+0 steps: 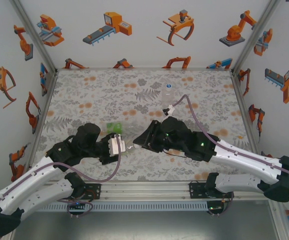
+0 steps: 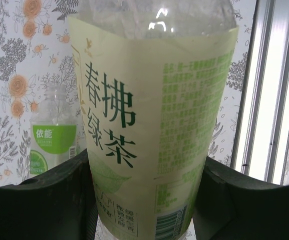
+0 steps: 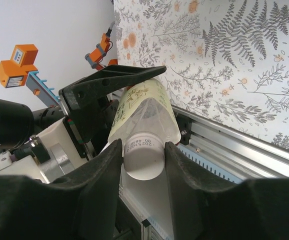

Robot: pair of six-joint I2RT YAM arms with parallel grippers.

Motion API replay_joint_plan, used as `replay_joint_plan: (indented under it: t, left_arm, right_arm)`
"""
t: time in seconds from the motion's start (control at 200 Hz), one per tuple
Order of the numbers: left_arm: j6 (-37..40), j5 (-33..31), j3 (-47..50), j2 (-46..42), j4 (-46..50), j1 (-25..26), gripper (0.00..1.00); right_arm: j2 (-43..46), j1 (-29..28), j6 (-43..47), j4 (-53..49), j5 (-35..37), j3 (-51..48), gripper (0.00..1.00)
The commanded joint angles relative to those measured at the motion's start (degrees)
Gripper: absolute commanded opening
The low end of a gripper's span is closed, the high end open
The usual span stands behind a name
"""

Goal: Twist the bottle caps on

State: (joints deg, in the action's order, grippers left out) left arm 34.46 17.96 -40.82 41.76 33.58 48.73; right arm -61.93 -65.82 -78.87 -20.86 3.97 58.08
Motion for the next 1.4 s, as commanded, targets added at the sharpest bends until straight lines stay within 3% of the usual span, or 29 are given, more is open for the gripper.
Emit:
replay_joint_plan:
  t: [0.0,0.12,0.351,0.411,0.476,0.711,0.951,1.397]
  left_arm:
    - [-1.27,-0.09,-1.04,-0.91,-1.51,0.14,0.05]
    - [-1.6,-0.62,-0.85,-1.15,-1.94,0.14,0.2]
    - [-2.81,-1.52,-0.41,-2.01,-3.09,0.12,0.68]
    - [-3.18,-2.17,-0.32,-2.43,-3.3,0.12,0.85]
    - [-3.42,-3.02,-0.14,-2.88,-3.6,0.14,0.93]
    - [-3.81,-5.56,0.48,-4.22,-4.4,0.13,0.98]
    - [-4.14,-6.03,0.55,-3.8,-4.32,0.14,0.97]
    - [-3.42,-6.33,0.65,-2.95,-4.16,0.05,0.97]
  right_arm:
    - [-0.03,0.1,-0.87,1.48,-0.28,-0.44,0.36]
    - [-0.21,0.15,-0.61,1.83,-0.11,-0.17,0.26]
    - [-0.75,2.54,3.12,-0.16,-0.66,1.24,0.09]
    - [-1.13,4.1,5.55,-2.84,-0.97,2.63,0.08]
    - [-1.73,6.63,8.57,-6.34,-1.71,4.34,0.07]
    - [-6.04,20.85,26.34,-22.5,-4.23,15.01,0.04]
    - [-17.15,34.07,45.31,-35.39,-4.05,30.39,0.03]
    - [-40.18,41.61,59.41,-43.5,-1.61,53.27,0.03]
